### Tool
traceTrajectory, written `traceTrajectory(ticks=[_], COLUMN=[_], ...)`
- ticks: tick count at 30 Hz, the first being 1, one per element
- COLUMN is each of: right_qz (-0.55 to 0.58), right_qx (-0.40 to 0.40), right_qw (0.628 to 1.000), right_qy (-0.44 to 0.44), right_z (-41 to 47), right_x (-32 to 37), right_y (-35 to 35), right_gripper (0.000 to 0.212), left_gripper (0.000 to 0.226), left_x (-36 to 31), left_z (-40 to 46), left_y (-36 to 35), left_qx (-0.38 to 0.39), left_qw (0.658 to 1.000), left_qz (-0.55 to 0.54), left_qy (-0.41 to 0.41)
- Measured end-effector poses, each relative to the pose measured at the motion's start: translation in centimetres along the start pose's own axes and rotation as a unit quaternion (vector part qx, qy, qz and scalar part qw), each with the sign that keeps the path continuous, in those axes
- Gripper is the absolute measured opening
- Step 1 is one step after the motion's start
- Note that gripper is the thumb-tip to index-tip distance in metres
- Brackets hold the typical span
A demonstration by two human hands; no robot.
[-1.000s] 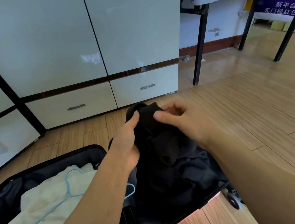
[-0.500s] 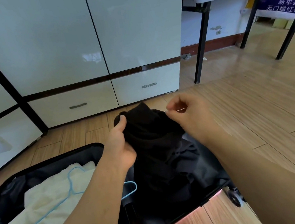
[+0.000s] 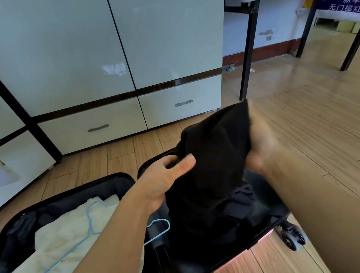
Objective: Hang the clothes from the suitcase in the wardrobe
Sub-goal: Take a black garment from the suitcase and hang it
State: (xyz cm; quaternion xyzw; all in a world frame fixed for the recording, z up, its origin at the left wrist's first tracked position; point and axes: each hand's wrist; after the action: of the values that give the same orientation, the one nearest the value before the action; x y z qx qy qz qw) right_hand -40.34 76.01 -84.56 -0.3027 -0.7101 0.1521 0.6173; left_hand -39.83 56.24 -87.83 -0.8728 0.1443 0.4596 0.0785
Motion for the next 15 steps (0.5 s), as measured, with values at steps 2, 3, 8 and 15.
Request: traceTrajectory(ticks=[2,3,8,15], right_qz=[0.098,0.123,-0.127,-0.529], right_qx=[-0.075,-0.126,-0.202,0.241], right_qw=[0.989,0.977,0.962,0.813], right_qy=[0.075,0.119,0.132,0.03], right_z=[0.5,1.0,1.3,0.0], right_x=[2.0,2.5,1.4,-3.0], right_y=[1.2,2.1,4.7,2.6], right_gripper=[0.058,0.051,0.039,0.055], left_gripper=[0.056,0.047,0.02,0.027], left_x=[0.3,0.4,0.0,-1.7], left_z=[0.1,0.2,0.7,-0.2], left_y=[0.8,1.1,1.1,-2.5], left_qx=[-0.056,-0.082,-0.146,-0.024], left_qw=[0.998,0.996,0.973,0.992], left_qz=[0.033,0.017,-0.177,-0.114], left_qy=[0.02,0.031,0.037,-0.046])
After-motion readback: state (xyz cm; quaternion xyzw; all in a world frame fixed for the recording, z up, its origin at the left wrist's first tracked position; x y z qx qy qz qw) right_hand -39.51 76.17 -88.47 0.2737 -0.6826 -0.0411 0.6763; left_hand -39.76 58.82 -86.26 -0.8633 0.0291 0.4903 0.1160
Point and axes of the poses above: each hand's wrist, its own z-axis towards the middle knuckle, its own y-axis out of the back of the hand, x = y × z, and after that the axes turned 13 degrees about y, right-handed
